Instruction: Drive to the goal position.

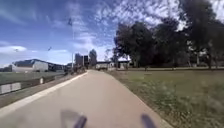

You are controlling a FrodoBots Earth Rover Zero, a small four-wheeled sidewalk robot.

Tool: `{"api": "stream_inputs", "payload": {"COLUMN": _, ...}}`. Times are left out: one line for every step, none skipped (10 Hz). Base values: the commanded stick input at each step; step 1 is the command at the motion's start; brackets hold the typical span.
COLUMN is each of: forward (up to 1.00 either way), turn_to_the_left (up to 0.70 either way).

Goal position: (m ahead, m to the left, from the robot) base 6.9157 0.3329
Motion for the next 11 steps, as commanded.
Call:
{"api": "stream_inputs", "payload": {"forward": 1.0, "turn_to_the_left": 0.22}}
{"api": "stream_inputs", "payload": {"forward": 1.0, "turn_to_the_left": 0.06}}
{"api": "stream_inputs", "payload": {"forward": 1.0, "turn_to_the_left": 0.0}}
{"api": "stream_inputs", "payload": {"forward": 1.0, "turn_to_the_left": 0.09}}
{"api": "stream_inputs", "payload": {"forward": 1.0, "turn_to_the_left": 0.39}}
{"api": "stream_inputs", "payload": {"forward": 1.0, "turn_to_the_left": 0.4}}
{"api": "stream_inputs", "payload": {"forward": 1.0, "turn_to_the_left": 0.4}}
{"api": "stream_inputs", "payload": {"forward": 1.0, "turn_to_the_left": 0.4}}
{"api": "stream_inputs", "payload": {"forward": 1.0, "turn_to_the_left": 0.19}}
{"api": "stream_inputs", "payload": {"forward": 1.0, "turn_to_the_left": 0.0}}
{"api": "stream_inputs", "payload": {"forward": 1.0, "turn_to_the_left": 0.0}}
